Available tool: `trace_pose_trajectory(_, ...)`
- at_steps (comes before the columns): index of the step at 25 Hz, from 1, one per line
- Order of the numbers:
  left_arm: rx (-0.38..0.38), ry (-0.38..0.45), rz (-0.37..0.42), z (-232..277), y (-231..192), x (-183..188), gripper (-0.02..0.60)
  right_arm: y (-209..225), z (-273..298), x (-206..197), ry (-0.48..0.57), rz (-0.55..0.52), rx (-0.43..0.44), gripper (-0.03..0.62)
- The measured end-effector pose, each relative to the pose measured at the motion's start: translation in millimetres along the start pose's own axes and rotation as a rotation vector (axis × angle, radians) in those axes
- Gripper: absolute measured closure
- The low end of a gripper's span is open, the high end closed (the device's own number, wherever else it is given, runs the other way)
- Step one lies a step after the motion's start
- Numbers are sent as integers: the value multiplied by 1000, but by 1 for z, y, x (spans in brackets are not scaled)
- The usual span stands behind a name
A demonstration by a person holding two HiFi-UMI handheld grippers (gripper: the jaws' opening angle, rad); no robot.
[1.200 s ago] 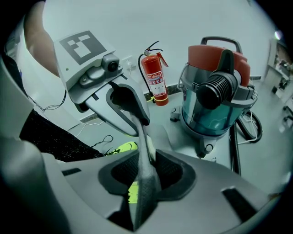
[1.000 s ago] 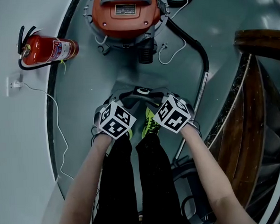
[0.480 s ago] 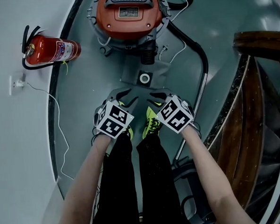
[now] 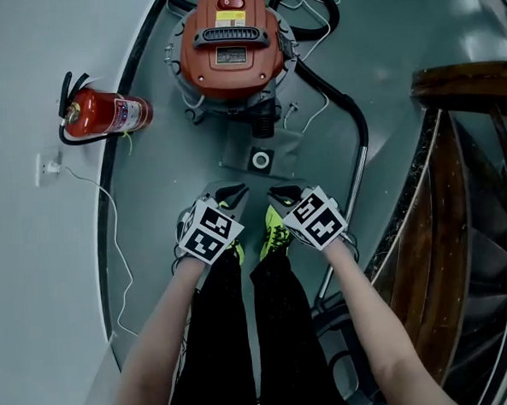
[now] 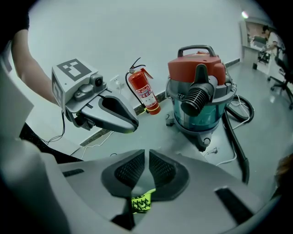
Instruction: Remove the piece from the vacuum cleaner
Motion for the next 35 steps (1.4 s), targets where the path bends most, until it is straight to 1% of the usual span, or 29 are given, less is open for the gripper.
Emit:
trace_pose_trajectory(4,-40,-8,-23,-8,19,1,569,-14,-11,1,18,67,20,557)
trace_pose_trajectory(6,-68,-11,-32,-15,29,1,571,-22,-18,0,25,94,30,562)
trace_pose_trajectory(10,-108,-33,-75,-35,53,2,572,-42,-37,0,32,139,45,566)
trace_pose_trajectory(13,-122,-48,-82,-51,65,6,572,-56,-53,3,41,156,49,566)
trace_pose_trajectory(15,-123,-44,-100,-59,66,12,572,-63,-62,8,48,159,49,566)
trace_pose_trajectory(20,-119,-33,-200,-81,67,30,572,-78,-89,28,80,197,43,566)
trace_pose_trajectory(24,-107,-26,-238,-100,64,45,572,-83,-108,49,103,217,37,566)
trace_pose_trajectory(27,-131,-4,-268,-112,69,62,571,-85,-121,62,107,217,34,566)
trace_pose_trajectory(29,-168,27,-321,-118,75,74,572,-86,-129,71,108,217,32,566)
trace_pose_trajectory(31,-202,62,-394,-125,80,86,572,-89,-139,79,109,219,35,566)
trace_pose_trajectory(33,-211,85,-451,-134,85,95,572,-95,-148,87,111,225,41,566)
trace_pose_trajectory(35,-206,96,-484,-144,88,101,572,-102,-156,92,111,237,47,566)
Point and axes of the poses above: the fingertips, and each gripper's own axes: z forward along the fingers, y to its right, x out of its top, the point moved 1 cm from there along -z, backward along the fingers, and after that the axes turned 8 degrees about y, right-handed, at the moved point
